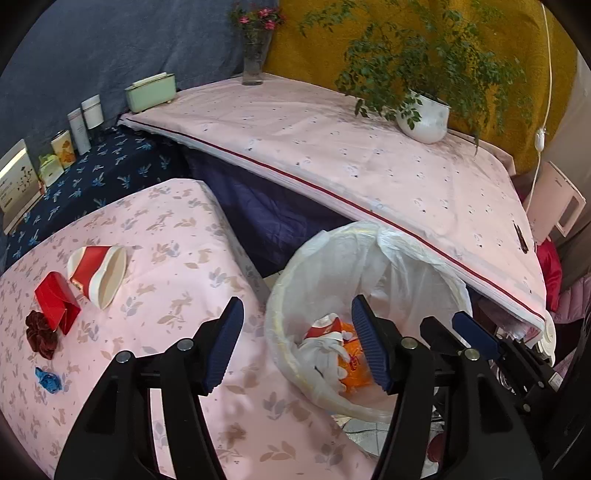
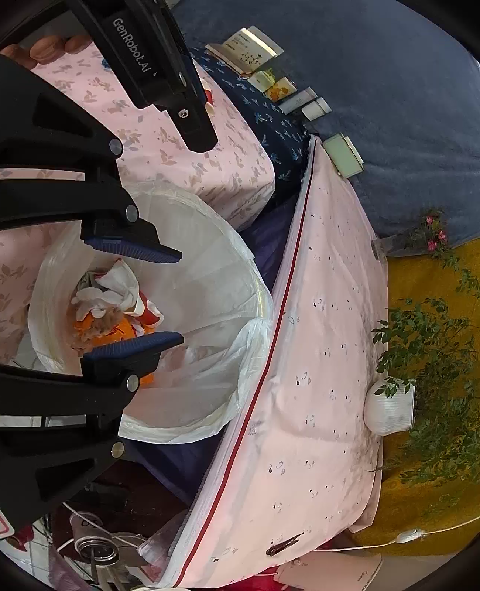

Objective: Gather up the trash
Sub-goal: 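Open both tools to drop the scrunchie and gloves into the bin, then move both tools back to the table toward the blue item and dark red scrunchie, then grasp the small blue item with the left tool, then grasp the dark red scrunchie with the right tool while the left tool holds the blue item, then carry the blue item and dark red scrunchie over the bin with both tools, then open both tools to drop the blue item and scrunchie into the bin, then move both tools back to the table toward the red box and red-white cup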

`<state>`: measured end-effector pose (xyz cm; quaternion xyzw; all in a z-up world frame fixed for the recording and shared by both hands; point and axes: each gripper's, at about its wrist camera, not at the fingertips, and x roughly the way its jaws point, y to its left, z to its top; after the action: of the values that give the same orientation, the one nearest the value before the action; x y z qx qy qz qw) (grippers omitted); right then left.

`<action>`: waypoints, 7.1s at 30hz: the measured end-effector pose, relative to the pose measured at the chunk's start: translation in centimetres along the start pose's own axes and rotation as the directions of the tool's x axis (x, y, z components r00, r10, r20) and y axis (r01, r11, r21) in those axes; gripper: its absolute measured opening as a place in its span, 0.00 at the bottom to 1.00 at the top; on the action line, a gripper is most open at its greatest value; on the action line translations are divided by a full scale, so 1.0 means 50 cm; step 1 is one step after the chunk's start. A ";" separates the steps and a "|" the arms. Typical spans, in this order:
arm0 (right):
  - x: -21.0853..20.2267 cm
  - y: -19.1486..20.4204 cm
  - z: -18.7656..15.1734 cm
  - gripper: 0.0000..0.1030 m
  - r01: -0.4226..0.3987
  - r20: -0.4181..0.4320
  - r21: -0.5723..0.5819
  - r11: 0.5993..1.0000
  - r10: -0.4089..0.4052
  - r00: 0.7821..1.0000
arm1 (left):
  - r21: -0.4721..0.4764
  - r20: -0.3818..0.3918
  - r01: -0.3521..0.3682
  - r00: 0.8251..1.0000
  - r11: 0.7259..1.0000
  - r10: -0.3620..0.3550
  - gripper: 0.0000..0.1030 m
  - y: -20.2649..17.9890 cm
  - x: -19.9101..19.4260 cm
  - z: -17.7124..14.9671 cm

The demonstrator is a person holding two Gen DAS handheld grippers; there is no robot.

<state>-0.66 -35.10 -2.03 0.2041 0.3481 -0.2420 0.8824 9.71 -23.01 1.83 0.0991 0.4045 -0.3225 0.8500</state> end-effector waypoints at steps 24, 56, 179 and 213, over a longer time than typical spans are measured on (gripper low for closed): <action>0.007 0.129 -0.021 0.45 -0.062 -0.028 -0.098 0.993 0.059 0.998 | -0.175 0.012 -0.124 0.992 0.977 0.128 0.66 0.177 -0.036 -0.045; 0.052 0.447 -0.131 0.45 -0.209 -0.150 -0.300 0.931 0.170 0.974 | -0.452 -0.150 -0.387 0.921 0.803 0.359 0.72 0.570 -0.062 -0.219; -0.013 -0.025 0.000 0.06 -0.054 0.002 0.064 0.997 0.054 0.999 | 0.062 -0.054 0.016 0.998 0.998 -0.013 0.49 -0.069 0.043 -0.031; -0.020 0.174 -0.026 0.34 -0.138 -0.028 -0.090 0.986 0.136 0.990 | -0.184 -0.030 -0.181 0.984 0.966 0.178 0.63 0.197 -0.024 -0.073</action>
<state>2.99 -27.19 -0.52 0.1893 0.3536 -0.1622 0.9016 13.08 -13.28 -0.54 0.0574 0.4276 -0.2044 0.8787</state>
